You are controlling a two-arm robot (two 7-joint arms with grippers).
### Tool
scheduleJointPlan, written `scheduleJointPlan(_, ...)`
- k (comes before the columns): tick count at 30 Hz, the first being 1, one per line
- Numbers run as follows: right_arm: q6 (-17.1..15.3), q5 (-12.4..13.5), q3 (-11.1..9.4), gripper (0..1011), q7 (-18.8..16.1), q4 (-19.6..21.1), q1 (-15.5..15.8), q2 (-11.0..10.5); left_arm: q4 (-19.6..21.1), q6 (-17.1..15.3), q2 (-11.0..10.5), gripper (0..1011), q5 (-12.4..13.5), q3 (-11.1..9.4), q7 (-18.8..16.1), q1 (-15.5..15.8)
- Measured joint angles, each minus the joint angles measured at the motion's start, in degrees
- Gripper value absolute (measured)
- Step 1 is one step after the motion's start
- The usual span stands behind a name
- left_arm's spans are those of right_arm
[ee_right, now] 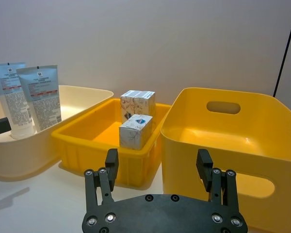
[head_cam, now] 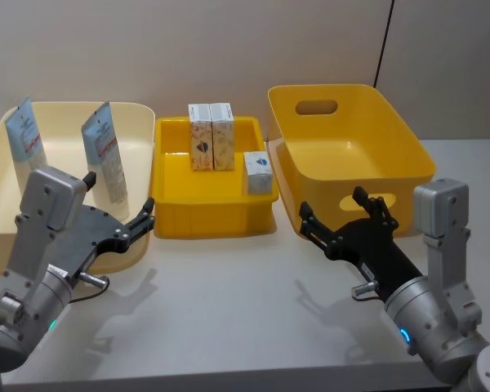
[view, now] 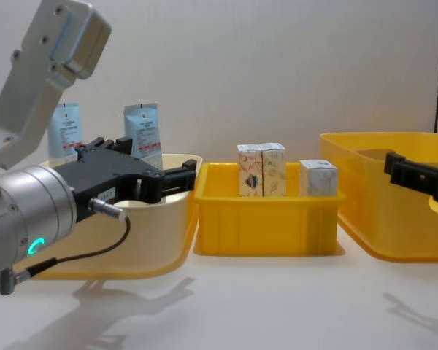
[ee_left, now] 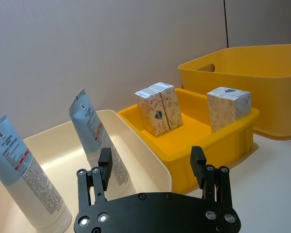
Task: Bimanual collaborative sorting of washing and personal care products
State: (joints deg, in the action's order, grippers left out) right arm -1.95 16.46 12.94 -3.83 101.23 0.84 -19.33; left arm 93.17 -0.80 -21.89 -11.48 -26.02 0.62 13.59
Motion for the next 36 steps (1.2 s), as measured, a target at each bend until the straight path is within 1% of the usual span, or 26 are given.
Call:
scheduleJointPlan(28, -0.02, 0.00, -0.01, 1001, 0.00, 0.02, 0.00, 0.02, 0.00, 0.00, 0.00, 1003, 0.00, 0.00, 0.00, 0.00)
scheduleJointPlan(33, -1.30, -0.06, 0.00, 1001, 0.16, 1.26, 0.14, 0.13, 0.00, 0.00, 0.00, 1003, 0.00, 0.00, 0.00, 0.00)
scheduleJointPlan(35, -2.25, -0.02, -0.06, 1001, 0.34, 2.07, 0.20, 0.20, 0.00, 0.00, 0.00, 1003, 0.00, 0.00, 0.00, 0.00)
scheduleJointPlan(36, -3.26, 0.09, -0.15, 1001, 0.55, 2.87, 0.27, 0.26, 0.00, 0.00, 0.00, 1003, 0.00, 0.00, 0.01, 0.00)
